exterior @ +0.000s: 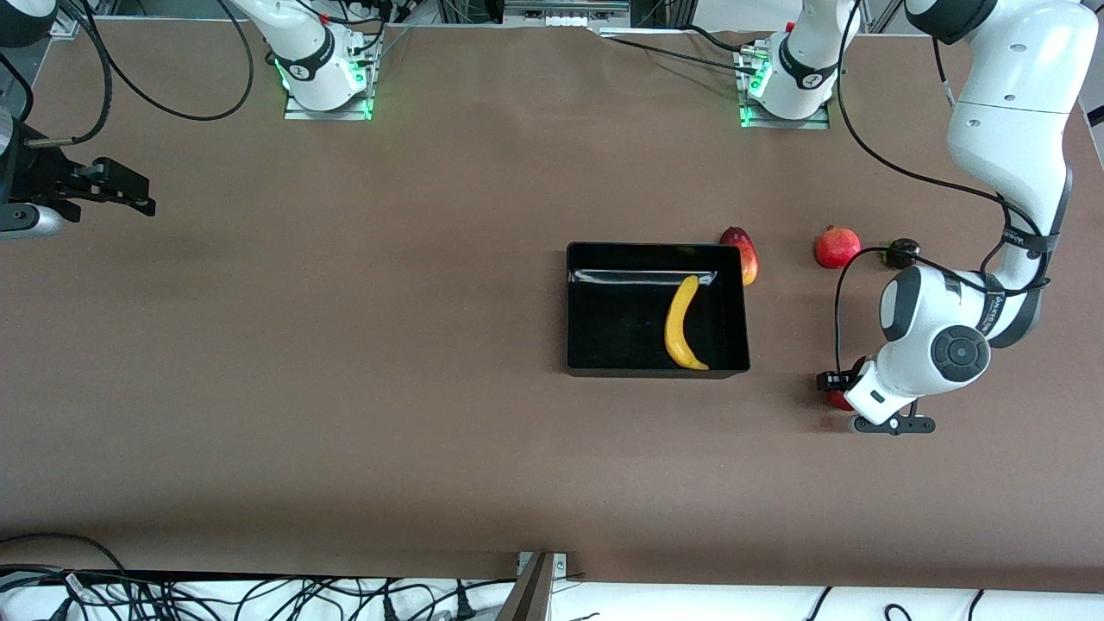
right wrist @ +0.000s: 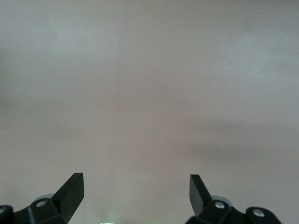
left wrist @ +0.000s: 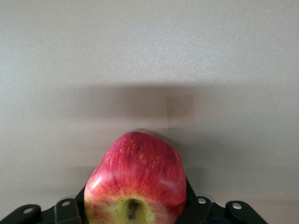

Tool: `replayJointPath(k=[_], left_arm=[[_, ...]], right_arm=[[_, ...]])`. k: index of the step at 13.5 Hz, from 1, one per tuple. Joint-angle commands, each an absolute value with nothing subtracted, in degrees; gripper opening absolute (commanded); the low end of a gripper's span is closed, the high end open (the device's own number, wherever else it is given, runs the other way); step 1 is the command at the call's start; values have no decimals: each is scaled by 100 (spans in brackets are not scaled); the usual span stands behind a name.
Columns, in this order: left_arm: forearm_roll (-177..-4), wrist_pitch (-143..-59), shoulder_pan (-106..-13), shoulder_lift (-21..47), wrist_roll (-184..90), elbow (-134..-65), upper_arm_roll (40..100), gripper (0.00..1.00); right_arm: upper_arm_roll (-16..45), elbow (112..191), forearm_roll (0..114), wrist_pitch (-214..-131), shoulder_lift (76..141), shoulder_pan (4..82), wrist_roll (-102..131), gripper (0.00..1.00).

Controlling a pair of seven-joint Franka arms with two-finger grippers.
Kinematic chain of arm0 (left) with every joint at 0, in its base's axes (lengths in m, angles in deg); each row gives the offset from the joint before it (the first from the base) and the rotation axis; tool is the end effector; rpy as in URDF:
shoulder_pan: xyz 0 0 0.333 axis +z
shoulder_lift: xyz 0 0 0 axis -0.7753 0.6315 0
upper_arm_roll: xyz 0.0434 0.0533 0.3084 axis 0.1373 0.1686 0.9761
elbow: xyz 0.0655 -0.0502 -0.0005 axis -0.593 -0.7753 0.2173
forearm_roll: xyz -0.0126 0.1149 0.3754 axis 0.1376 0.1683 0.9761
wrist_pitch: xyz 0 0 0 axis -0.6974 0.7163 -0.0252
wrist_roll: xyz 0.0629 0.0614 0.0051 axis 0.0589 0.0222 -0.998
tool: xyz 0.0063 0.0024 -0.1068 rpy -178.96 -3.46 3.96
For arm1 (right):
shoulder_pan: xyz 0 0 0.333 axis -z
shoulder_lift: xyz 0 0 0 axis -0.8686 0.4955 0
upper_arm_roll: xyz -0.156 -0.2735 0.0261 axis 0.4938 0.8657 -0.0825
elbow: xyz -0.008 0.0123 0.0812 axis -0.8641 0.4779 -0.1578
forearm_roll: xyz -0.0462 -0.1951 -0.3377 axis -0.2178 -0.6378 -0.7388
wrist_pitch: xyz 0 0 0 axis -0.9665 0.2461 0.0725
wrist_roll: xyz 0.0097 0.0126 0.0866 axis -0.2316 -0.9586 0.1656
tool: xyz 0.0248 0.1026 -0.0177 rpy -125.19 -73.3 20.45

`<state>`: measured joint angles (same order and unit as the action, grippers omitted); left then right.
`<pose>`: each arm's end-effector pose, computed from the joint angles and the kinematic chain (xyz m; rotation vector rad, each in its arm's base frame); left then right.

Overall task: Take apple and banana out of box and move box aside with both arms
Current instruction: 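Carry the apple past the tray rim and set it on the table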

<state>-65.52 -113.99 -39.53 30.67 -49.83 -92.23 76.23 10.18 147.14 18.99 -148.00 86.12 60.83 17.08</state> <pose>0.6840 0.0152 0.1843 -3.0716 -0.0240 0.1074 0.5566 -0.0169 0.5849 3.1281 0.1626 -0.1139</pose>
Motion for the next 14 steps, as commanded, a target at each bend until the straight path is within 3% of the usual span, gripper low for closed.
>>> replayJointPath(k=[1, 4, 7, 10, 14], left_arm=[[-6369, -11404, -4029, 3052, -4978, -9191, 7739, 100], [-6553, -10229, -4510, 2359, -5336, -9121, 7730, 100], [-6896, -9657, -5029, 1944, -5907, -9156, 7643, 100], [-7044, -9671, -5391, 1926, -6908, -9199, 7204, 100], [-7599, -9900, -5760, 1926, -7412, -9331, 7177, 100]], right_arm=[[1061, 14630, 1981, -14673, 8624, 6074, 1782, 100], [1061, 14638, 1981, -14665, 8624, 6065, 1782, 100], [1061, 14630, 1981, -14665, 8624, 6074, 1782, 100], [1061, 14630, 1981, -14665, 8624, 6074, 1782, 100], [1061, 14630, 1981, -14665, 8624, 6074, 1782, 100]])
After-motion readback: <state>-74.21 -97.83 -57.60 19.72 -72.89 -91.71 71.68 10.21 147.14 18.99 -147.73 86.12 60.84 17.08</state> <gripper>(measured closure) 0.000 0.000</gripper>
